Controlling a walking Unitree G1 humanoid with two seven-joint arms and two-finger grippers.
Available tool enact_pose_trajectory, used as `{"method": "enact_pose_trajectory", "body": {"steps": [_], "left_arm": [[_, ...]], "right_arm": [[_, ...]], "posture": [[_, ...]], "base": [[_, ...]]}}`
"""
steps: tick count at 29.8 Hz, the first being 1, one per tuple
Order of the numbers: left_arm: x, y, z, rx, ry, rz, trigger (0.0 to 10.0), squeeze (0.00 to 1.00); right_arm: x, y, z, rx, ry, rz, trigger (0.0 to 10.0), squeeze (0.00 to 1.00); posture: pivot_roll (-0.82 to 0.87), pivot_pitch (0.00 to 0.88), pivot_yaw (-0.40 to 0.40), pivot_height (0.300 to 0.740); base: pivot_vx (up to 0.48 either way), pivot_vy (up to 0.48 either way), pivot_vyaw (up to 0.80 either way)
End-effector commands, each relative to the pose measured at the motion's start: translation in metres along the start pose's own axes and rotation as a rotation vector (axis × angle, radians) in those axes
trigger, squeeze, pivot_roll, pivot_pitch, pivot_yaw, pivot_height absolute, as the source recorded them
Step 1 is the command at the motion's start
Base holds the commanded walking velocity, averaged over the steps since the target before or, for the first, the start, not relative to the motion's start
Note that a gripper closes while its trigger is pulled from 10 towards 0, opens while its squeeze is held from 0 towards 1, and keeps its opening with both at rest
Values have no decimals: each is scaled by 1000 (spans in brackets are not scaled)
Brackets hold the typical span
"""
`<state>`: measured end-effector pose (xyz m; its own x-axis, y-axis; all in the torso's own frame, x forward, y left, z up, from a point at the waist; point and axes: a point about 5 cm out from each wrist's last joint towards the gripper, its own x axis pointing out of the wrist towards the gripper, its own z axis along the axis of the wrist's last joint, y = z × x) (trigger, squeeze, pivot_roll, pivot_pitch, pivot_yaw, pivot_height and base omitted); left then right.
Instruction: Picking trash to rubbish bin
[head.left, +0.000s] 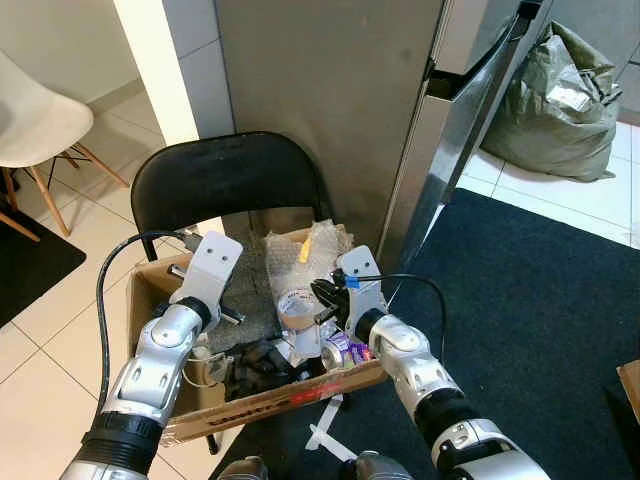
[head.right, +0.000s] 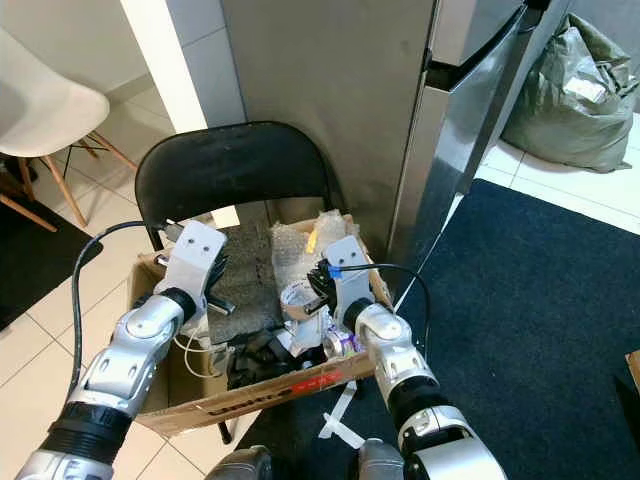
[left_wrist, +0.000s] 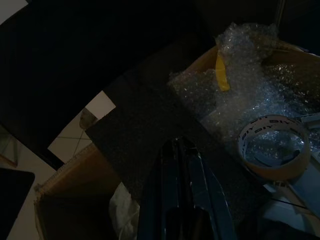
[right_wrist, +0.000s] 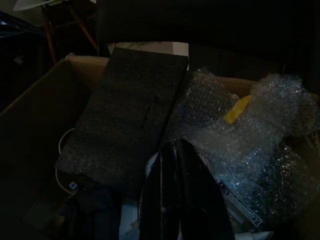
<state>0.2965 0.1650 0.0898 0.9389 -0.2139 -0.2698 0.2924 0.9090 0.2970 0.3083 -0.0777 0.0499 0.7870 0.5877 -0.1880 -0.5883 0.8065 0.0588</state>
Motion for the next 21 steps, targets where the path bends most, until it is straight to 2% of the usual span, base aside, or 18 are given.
{"method": "enact_pose_trajectory", "body": {"steps": [1, 2, 3, 8, 10, 12, 14, 15, 16, 21], "left_arm": [[-2, -1, -2, 5, 15, -4, 10000, 0], [-2, -1, -2, 6, 16, -4, 10000, 0], [-2, -1, -2, 6, 15, -3, 10000, 0], [-2, 0, -1, 6, 0, 13, 10000, 0], [-2, 0, 3, -23, -35, 28, 10000, 0], [-2, 0, 3, -23, -35, 28, 10000, 0], [-5, 2, 7, -94, -71, 46, 10000, 0], [-5, 2, 7, -94, -71, 46, 10000, 0], [-9, 2, 5, -124, -77, 36, 10000, 0], [-12, -1, 4, -130, -88, 5, 10000, 0]], "right_arm": [[0, 0, -3, 0, 5, -13, 510, 0], [0, 0, -3, -8, 8, -26, 510, 0], [0, -2, -3, -18, 13, -40, 10000, 0], [-1, -6, -3, -12, 10, -79, 10000, 0], [-5, -16, 3, 27, -46, -172, 10000, 0], [-5, -16, 3, 27, -46, -172, 10000, 0], [-13, -32, 9, 128, -119, -275, 10000, 0], [-13, -32, 9, 128, -119, -275, 10000, 0], [-24, -42, 7, 158, -137, -330, 10000, 0], [-31, -46, 4, 136, -131, -359, 10000, 0]], "posture": [[77, 23, 14, 740], [77, 23, 14, 740], [77, 23, 14, 740], [75, 27, 15, 740], [75, 26, 11, 740], [75, 26, 11, 740], [72, 19, 10, 740], [72, 19, 10, 740], [68, 8, 10, 740], [68, 1, 12, 740]], "base": [[0, 0, 0], [0, 0, 0], [0, 0, 0], [0, 0, 0], [0, 0, 0], [0, 0, 0], [0, 0, 0], [0, 0, 0], [0, 0, 0], [0, 0, 0]]}}
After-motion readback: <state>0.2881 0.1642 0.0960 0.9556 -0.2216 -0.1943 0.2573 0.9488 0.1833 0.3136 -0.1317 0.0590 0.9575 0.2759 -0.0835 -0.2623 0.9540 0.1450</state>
